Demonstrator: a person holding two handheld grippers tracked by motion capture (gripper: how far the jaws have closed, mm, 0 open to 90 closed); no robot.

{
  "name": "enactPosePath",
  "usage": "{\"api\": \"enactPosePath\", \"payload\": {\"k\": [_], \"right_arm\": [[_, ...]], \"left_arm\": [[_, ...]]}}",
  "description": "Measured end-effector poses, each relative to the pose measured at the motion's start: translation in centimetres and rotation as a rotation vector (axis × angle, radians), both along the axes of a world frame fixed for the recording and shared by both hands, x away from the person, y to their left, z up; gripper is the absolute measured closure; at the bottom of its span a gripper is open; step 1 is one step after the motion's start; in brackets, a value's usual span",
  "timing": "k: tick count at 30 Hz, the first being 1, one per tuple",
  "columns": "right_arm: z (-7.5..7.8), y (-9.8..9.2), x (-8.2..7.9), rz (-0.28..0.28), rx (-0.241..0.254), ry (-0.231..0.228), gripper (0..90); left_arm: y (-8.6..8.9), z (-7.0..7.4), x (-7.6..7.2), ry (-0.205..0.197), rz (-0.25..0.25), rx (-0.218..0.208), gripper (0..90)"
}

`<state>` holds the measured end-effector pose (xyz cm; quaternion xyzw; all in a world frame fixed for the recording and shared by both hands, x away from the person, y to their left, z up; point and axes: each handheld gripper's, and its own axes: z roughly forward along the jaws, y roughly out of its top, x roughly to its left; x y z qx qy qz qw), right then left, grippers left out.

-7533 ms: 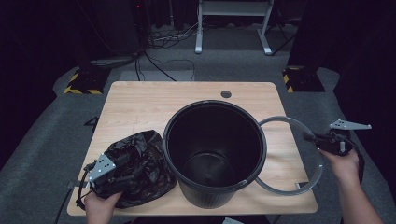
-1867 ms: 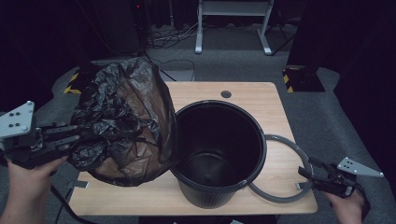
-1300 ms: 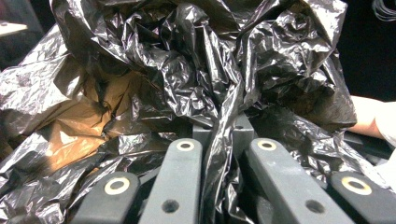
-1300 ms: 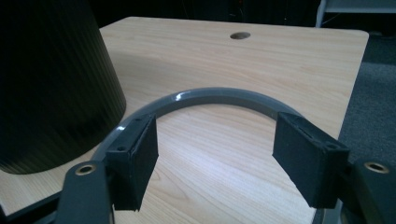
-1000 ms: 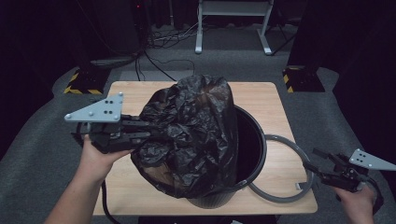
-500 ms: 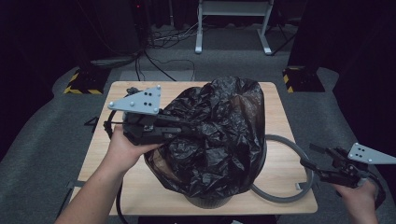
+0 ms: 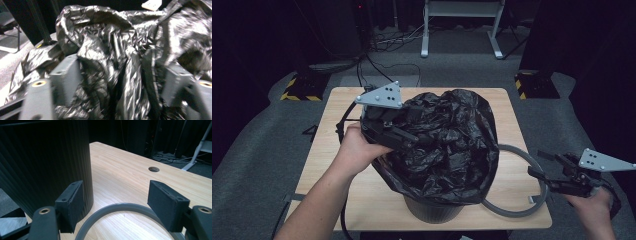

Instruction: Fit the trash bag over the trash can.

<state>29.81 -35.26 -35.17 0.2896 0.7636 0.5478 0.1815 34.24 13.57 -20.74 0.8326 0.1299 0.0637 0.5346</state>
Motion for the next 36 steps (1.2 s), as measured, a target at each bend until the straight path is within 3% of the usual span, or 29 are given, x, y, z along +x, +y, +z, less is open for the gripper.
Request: {"api": "enactPosePath", "payload": {"k": [4,8,11,15,23,27,36], "right_arm": [[0.4,0.6,0.2,0.016,0.003,-0.005,29.5],[1.4,1.7,0.4,0.043,0.004,-0.025,29.5],[2.4,2.6,0.7,0.066,0.001,-0.042,29.4],[3.8,3.5,1.1,0.095,-0.007,-0.068,29.3],[6.9,4.8,2.6,0.138,0.009,-0.082,28.8],[8.2,5.4,3.5,0.148,0.02,-0.084,28.8],[10.4,8.1,5.8,0.184,0.027,-0.072,28.8]], "left_arm": [[0.5,0.0,-0.1,-0.002,0.015,0.0,25.2],[0.0,-0.4,-0.6,-0.057,-0.009,0.029,50.6],[-0.6,-0.4,-0.8,-0.073,-0.033,0.026,56.5],[-1.3,-0.3,-1.1,-0.073,-0.069,0.013,57.2],[-2.6,-0.5,-1.1,-0.062,-0.121,0.044,56.8],[-3.0,-0.9,-1.1,-0.063,-0.124,0.07,55.9],[-3.3,-1.1,-0.9,-0.057,-0.129,0.075,54.5]]}}
